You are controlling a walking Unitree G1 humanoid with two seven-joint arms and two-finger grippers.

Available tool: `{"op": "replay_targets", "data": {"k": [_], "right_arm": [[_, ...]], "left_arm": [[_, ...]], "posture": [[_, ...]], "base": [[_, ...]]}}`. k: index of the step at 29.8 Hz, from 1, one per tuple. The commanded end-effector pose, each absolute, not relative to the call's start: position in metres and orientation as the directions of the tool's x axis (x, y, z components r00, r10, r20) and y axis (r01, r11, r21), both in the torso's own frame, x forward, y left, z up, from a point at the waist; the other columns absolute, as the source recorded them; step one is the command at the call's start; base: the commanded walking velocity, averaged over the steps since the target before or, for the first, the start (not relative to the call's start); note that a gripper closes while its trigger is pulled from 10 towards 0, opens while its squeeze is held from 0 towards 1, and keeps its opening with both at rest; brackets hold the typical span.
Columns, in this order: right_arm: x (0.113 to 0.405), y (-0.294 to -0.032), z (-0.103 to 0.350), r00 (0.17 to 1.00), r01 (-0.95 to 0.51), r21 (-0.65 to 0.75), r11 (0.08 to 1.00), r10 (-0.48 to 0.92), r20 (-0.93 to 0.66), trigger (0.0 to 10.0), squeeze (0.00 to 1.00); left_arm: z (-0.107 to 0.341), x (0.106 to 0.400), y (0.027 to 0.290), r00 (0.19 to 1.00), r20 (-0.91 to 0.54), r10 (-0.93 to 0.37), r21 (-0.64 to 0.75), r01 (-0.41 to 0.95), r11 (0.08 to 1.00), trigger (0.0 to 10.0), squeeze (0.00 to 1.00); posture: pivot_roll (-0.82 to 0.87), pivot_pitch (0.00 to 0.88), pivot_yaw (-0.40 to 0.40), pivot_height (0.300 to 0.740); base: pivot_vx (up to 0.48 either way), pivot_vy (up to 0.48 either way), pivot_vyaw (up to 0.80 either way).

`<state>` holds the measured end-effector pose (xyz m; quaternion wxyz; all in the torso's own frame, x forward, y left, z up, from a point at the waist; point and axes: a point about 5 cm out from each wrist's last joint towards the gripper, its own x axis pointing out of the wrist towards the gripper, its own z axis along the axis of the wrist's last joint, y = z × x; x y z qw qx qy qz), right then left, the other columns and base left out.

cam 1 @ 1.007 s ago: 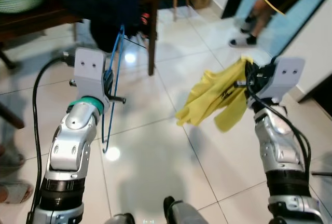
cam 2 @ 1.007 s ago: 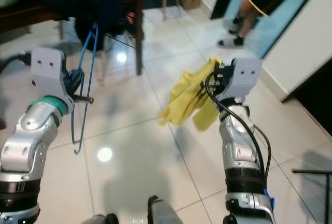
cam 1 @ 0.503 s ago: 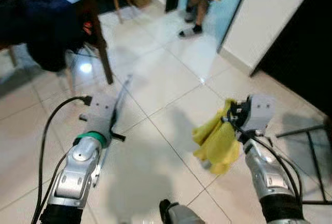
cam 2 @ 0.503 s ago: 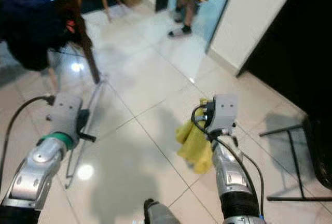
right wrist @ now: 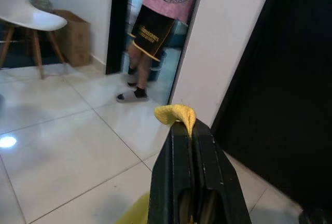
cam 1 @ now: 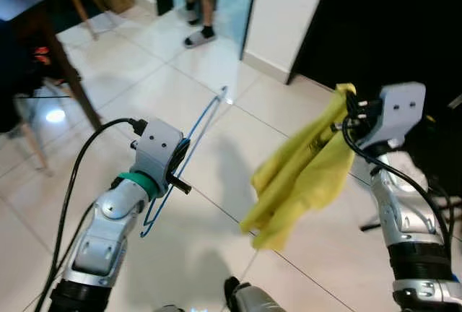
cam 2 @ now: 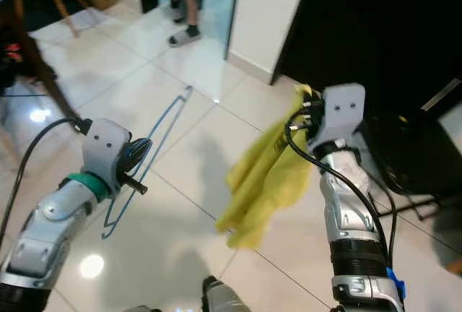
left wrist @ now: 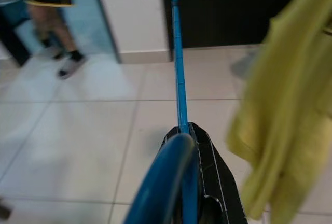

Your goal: Hang hanger

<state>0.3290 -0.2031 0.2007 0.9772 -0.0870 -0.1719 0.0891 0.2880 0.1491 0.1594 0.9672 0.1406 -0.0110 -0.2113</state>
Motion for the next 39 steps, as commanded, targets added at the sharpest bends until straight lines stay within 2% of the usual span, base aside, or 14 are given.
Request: {"op": "replay_targets", "data": {"k": [1,3,4,5,9,10,11,16,19,21,25,30,33,39], "right_arm": [[0.327,-0.207,0.195,0.930,-0.193,-0.224,0.955,0.251,0.269,10.0,0.00],[0.325,-0.198,0.202,0.893,-0.323,-0.268,0.908,0.386,0.231,10.0,0.00],[0.325,-0.198,0.202,0.893,-0.323,-0.268,0.908,0.386,0.231,10.0,0.00],[0.321,-0.187,0.205,0.842,-0.437,-0.316,0.842,0.507,0.185,10.0,0.00],[0.316,-0.179,0.203,0.780,-0.539,-0.371,0.756,0.615,0.121,10.0,0.00],[0.312,-0.171,0.204,0.710,-0.628,-0.394,0.671,0.702,0.063,10.0,0.00],[0.312,-0.171,0.204,0.710,-0.628,-0.394,0.671,0.702,0.063,10.0,0.00],[0.310,-0.159,0.212,0.617,-0.706,-0.419,0.571,0.786,0.031,10.0,0.00],[0.299,-0.139,0.223,0.447,-0.803,-0.461,0.379,0.893,-0.045,10.0,0.00],[0.294,-0.138,0.226,0.390,-0.824,-0.481,0.299,0.915,-0.100,10.0,0.00],[0.294,-0.149,0.231,0.383,-0.823,-0.507,0.258,0.910,-0.158,10.0,0.00],[0.296,-0.159,0.247,0.371,-0.807,-0.551,0.212,0.908,-0.194,10.0,0.00],[0.296,-0.159,0.249,0.367,-0.809,-0.551,0.206,0.909,-0.199,10.0,0.00],[0.293,-0.158,0.256,0.338,-0.821,-0.544,0.174,0.916,-0.217,10.0,0.00]], "left_arm": [[0.162,0.282,0.144,0.874,-0.024,-0.486,0.275,0.473,0.837,10.0,0.00],[0.169,0.280,0.146,0.849,-0.015,-0.529,0.285,0.510,0.811,10.0,0.00],[0.169,0.280,0.146,0.849,-0.015,-0.529,0.285,0.510,0.811,10.0,0.00],[0.177,0.273,0.149,0.814,-0.015,-0.581,0.306,0.557,0.772,10.0,0.00],[0.183,0.265,0.155,0.773,-0.027,-0.634,0.354,0.600,0.717,10.0,0.00],[0.190,0.254,0.169,0.722,-0.088,-0.687,0.407,0.655,0.636,10.0,0.00],[0.190,0.254,0.169,0.722,-0.088,-0.687,0.407,0.655,0.636,10.0,0.00],[0.198,0.243,0.191,0.632,-0.204,-0.747,0.444,0.740,0.505,10.0,0.00],[0.220,0.244,0.216,0.547,-0.303,-0.780,0.445,0.805,0.392,10.0,0.00],[0.232,0.242,0.222,0.501,-0.329,-0.801,0.420,0.837,0.351,10.0,0.00],[0.253,0.231,0.225,0.404,-0.355,-0.843,0.363,0.891,0.274,10.0,0.00],[0.270,0.223,0.225,0.330,-0.385,-0.862,0.372,0.910,0.182,10.0,0.00],[0.269,0.223,0.225,0.316,-0.391,-0.865,0.364,0.916,0.170,10.0,0.00],[0.265,0.231,0.230,0.350,-0.447,-0.823,0.430,0.891,0.146,10.0,0.00]], "posture": [[-0.04,0.119,0.003,0.740],[-0.03,0.122,0.002,0.740],[-0.03,0.122,0.002,0.740],[-0.03,0.123,0.002,0.740],[-0.02,0.129,-0.002,0.740],[0.00,0.135,-0.009,0.740],[0.00,0.135,-0.009,0.740],[0.02,0.138,-0.010,0.740],[0.03,0.140,0.000,0.740],[0.03,0.139,0.005,0.740],[0.04,0.140,0.006,0.740],[0.05,0.139,0.007,0.740],[0.05,0.138,0.006,0.740],[0.05,0.133,0.012,0.740]], "base": [[0.000,0.000,-0.80],[0.000,0.000,-0.80],[0.000,0.000,-0.80],[0.000,0.000,0.00],[0.000,0.000,0.00],[0.000,0.000,0.00],[0.000,0.000,0.00],[0.000,0.000,0.00],[0.000,0.000,0.00],[0.000,0.000,0.00],[0.000,0.000,0.00],[0.000,0.000,0.00],[0.000,0.000,0.00],[0.000,0.000,0.00]]}}
